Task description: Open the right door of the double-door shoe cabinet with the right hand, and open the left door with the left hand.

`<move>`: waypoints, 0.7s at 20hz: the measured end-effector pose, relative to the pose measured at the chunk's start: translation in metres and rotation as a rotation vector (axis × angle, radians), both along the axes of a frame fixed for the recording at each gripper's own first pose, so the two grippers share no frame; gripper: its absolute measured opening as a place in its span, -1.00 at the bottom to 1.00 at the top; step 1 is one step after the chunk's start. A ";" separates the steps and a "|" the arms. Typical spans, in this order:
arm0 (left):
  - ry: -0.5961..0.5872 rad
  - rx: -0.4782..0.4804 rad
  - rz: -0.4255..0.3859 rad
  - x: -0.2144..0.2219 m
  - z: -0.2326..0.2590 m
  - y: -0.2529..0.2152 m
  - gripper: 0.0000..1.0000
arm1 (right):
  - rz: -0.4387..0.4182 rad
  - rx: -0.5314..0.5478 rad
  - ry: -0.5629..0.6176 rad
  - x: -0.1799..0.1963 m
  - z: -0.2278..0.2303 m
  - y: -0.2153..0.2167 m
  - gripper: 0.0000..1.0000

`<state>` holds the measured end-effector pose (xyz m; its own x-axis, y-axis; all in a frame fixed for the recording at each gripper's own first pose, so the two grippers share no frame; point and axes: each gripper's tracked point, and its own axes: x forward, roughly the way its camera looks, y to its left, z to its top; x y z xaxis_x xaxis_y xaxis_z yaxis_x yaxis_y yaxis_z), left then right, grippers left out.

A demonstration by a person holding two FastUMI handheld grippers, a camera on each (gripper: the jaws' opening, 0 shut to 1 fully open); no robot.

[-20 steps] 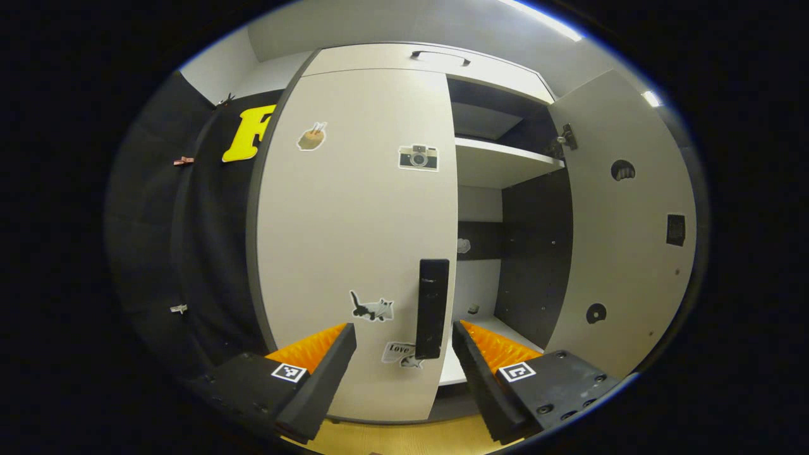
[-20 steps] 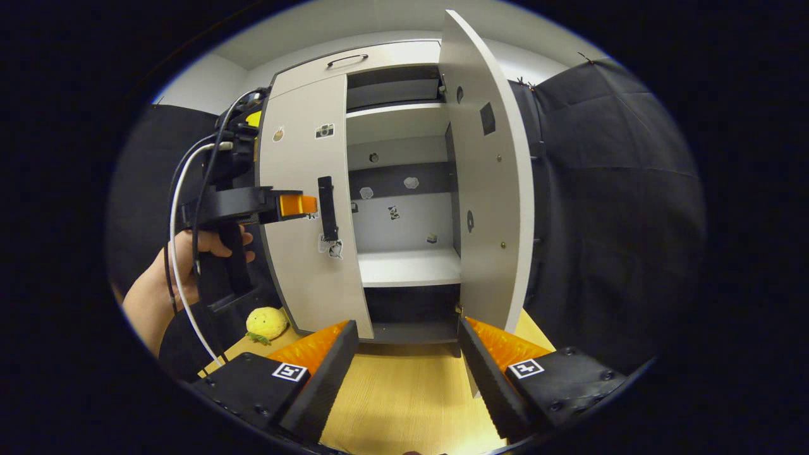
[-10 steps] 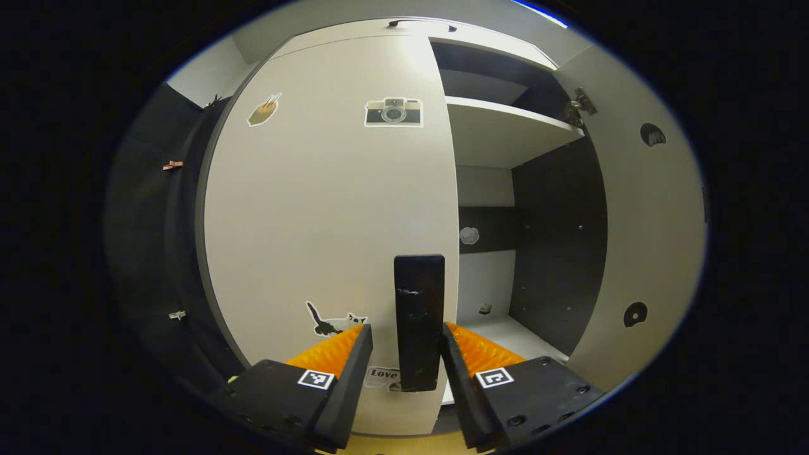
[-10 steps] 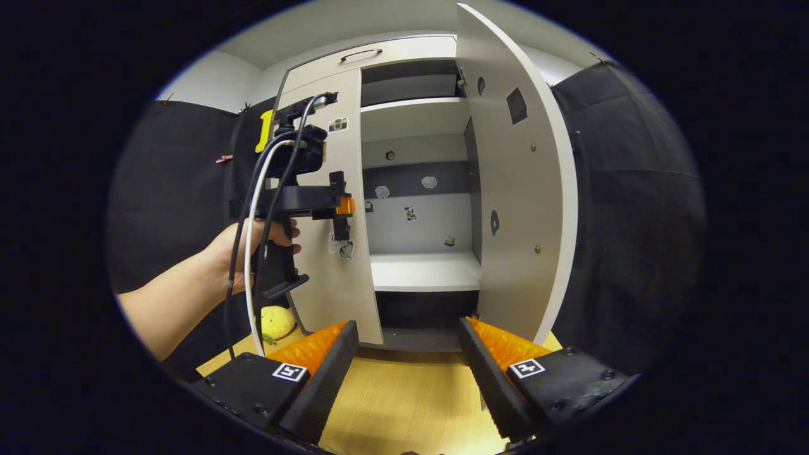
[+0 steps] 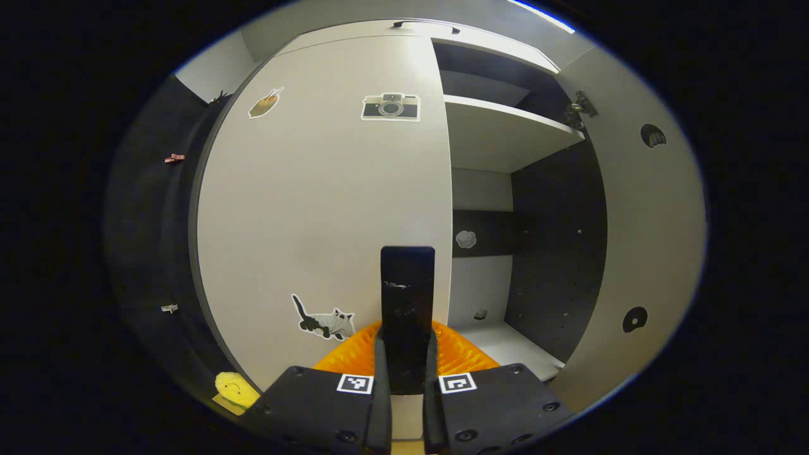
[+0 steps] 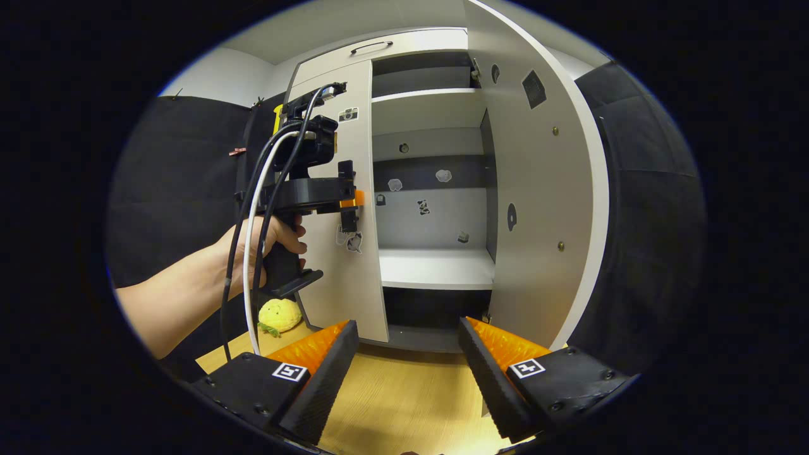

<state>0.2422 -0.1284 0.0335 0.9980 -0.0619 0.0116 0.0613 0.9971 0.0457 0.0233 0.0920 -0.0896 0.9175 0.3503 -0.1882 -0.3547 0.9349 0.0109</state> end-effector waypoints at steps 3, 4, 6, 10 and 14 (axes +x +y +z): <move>0.014 0.008 0.012 0.000 0.000 0.001 -0.82 | 0.007 -0.001 0.012 -0.002 -0.005 -0.002 1.00; 0.019 0.002 0.012 0.000 0.000 0.000 -0.83 | 0.007 -0.003 0.016 -0.001 -0.006 -0.003 1.00; 0.020 0.001 0.021 -0.002 0.000 0.002 -0.83 | 0.008 -0.001 0.022 0.001 -0.007 -0.004 1.00; 0.031 -0.007 0.003 -0.021 -0.002 0.003 -0.84 | -0.002 0.004 0.021 0.012 -0.002 -0.008 1.00; 0.017 -0.013 -0.027 -0.059 -0.003 0.017 -0.84 | -0.038 0.001 0.021 0.005 -0.003 -0.008 1.00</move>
<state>0.1831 -0.1111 0.0303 0.9961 -0.0886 -0.0043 0.0887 0.9955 0.0319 0.0285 0.0845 -0.0923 0.9260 0.3153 -0.2075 -0.3185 0.9477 0.0188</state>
